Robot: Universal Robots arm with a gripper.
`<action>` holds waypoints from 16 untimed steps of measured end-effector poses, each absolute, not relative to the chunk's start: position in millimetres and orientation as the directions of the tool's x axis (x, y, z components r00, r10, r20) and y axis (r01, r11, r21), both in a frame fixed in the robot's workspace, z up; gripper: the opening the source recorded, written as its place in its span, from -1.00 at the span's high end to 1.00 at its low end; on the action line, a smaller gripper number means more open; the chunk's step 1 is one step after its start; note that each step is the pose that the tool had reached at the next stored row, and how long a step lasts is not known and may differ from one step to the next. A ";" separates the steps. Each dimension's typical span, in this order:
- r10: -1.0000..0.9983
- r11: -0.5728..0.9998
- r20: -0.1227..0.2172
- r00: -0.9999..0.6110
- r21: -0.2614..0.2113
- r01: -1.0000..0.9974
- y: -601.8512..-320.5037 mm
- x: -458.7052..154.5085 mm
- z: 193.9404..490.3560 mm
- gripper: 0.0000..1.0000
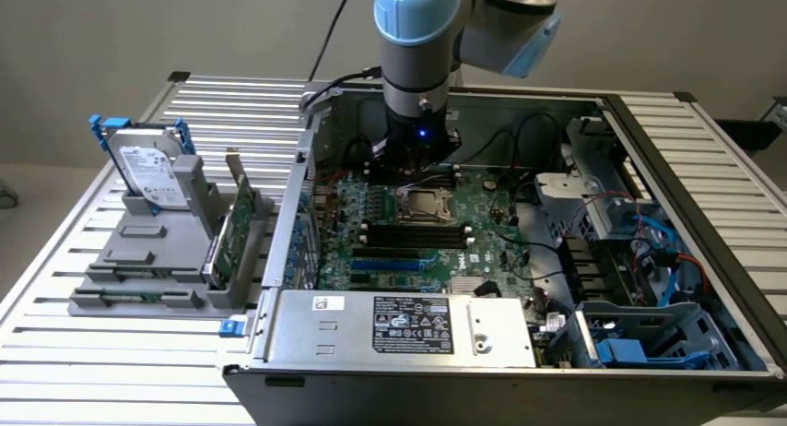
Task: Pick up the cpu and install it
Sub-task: 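Install the first cpu locking lever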
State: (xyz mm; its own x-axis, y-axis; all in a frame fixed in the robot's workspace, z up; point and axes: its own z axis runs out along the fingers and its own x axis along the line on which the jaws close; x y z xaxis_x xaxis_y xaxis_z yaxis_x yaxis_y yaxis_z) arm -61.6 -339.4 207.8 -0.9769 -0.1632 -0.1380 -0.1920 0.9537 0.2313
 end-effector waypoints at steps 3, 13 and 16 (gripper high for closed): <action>-0.151 0.956 -0.138 -0.979 0.231 -0.180 -338.1 -61.6 207.7 0.79; -0.120 0.961 -0.138 -0.983 0.231 -0.150 -336.6 -61.0 207.0 0.79; -0.114 0.962 -0.138 -0.984 0.231 -0.144 -336.6 -60.0 206.7 0.79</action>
State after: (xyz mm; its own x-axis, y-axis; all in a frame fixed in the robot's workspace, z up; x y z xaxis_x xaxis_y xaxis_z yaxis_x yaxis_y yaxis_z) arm -60.0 -336.6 206.7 -0.9839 -0.1139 -0.1379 -0.1439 0.9622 0.2314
